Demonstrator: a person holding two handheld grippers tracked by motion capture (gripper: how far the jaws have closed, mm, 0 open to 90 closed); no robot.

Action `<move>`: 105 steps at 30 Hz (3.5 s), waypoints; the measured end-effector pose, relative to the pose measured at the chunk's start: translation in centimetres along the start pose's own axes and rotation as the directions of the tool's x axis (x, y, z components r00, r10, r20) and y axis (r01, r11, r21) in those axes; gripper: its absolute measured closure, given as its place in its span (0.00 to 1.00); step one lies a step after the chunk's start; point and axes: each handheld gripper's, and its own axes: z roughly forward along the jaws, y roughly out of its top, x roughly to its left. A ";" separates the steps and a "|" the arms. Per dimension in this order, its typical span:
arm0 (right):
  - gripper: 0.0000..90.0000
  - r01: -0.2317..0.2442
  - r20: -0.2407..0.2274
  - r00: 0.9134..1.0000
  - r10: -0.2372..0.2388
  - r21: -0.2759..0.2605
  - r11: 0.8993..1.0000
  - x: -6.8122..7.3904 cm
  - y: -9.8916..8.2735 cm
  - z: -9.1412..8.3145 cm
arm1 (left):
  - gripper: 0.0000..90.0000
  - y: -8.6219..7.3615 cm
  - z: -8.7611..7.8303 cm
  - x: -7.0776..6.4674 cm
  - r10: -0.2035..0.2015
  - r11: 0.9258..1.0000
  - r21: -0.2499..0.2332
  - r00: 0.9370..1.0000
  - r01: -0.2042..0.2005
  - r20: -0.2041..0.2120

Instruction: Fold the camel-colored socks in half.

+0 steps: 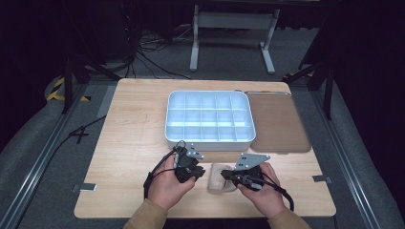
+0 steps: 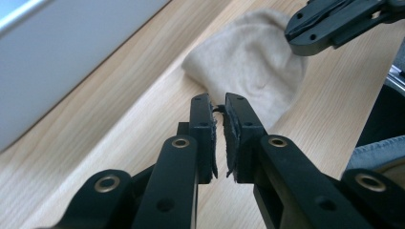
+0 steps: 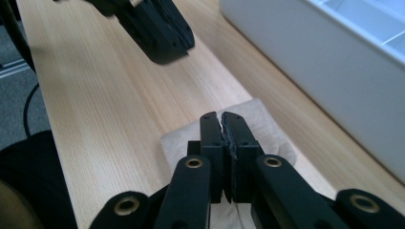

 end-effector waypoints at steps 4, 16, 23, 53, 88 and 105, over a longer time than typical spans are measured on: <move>0.96 -0.003 0.014 1.000 0.002 0.044 0.999 -0.4 -0.6 0.5 | 0.92 0.0 0.1 0.1 0.007 1.000 0.009 1.000 -0.007 0.002; 0.95 -0.039 0.039 0.999 0.036 0.064 0.997 -1.1 -2.3 0.2 | 0.93 1.6 2.1 -1.8 0.134 0.989 -0.064 0.991 -0.134 -0.012; 0.94 -0.035 0.035 0.999 0.033 0.065 0.997 -1.2 -3.6 0.5 | 0.94 2.2 4.5 -2.3 0.214 0.976 -0.043 0.977 -0.214 -0.006; 0.95 -0.036 0.026 0.999 0.035 0.036 0.999 -2.6 -5.5 0.3 | 0.99 2.2 7.1 -2.0 0.171 0.985 -0.001 0.983 -0.171 -0.074; 0.95 -0.085 -0.003 0.996 0.085 -0.004 0.996 -1.4 -3.3 0.3 | 0.89 0.2 3.6 0.2 -0.016 0.995 0.098 1.000 0.014 0.022; 0.97 -0.106 -0.027 0.994 0.108 0.078 0.991 -1.3 -3.7 2.3 | 0.82 -0.2 4.8 0.3 -0.043 0.977 0.210 0.998 0.033 0.044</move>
